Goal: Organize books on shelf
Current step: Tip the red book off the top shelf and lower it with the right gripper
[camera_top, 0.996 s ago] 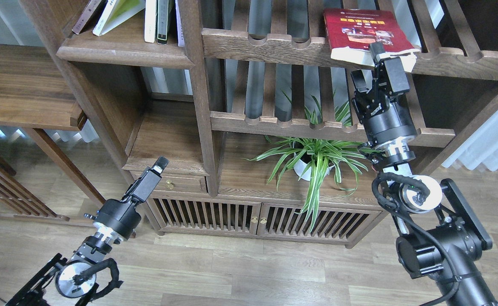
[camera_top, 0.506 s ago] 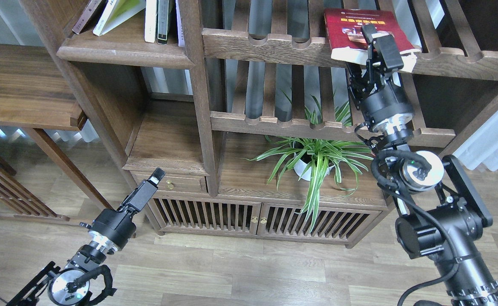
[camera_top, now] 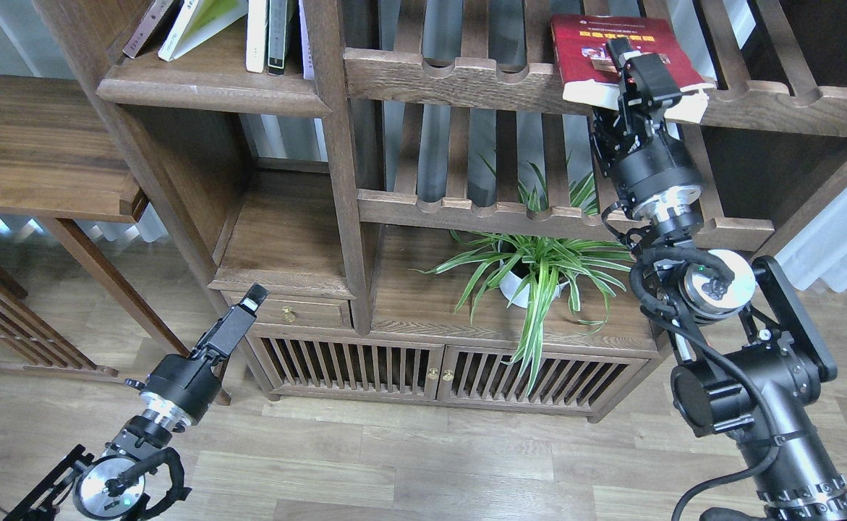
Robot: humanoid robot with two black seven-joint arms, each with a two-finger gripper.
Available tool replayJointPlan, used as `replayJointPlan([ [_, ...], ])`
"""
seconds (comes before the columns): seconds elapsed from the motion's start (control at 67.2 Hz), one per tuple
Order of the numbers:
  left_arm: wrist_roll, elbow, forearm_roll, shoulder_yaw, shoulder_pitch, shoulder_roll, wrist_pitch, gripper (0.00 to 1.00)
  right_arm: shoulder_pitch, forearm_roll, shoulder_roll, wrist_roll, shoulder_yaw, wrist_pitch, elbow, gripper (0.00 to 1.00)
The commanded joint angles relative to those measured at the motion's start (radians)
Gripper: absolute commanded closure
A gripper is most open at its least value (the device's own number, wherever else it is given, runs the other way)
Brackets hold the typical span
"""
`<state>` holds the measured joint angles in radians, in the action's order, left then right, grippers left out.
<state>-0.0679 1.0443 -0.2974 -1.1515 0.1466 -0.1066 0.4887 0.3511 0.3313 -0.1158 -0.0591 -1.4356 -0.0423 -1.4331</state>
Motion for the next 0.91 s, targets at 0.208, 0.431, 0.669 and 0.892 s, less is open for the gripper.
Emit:
replayJointPlan([
  [0.208,0.002,0.008,0.001,-0.005,0.002,-0.001,0.0,0.0,-0.041,0.049,0.028,-0.001,0.003,-0.295,-0.003,0.96],
  [0.431,-0.001,0.036,0.047,-0.011,0.013,-0.001,0.0,0.0,-0.13,0.052,0.031,0.007,0.072,-0.446,-0.004,0.96],
  [0.669,-0.001,0.068,0.103,-0.014,0.014,-0.047,0.0,0.01,-0.199,0.052,0.028,0.009,0.19,-0.446,-0.007,0.96],
  [0.892,-0.001,0.131,0.23,0.032,0.01,-0.18,0.0,0.05,-0.262,0.051,0.018,0.009,0.33,-0.446,-0.03,0.96],
])
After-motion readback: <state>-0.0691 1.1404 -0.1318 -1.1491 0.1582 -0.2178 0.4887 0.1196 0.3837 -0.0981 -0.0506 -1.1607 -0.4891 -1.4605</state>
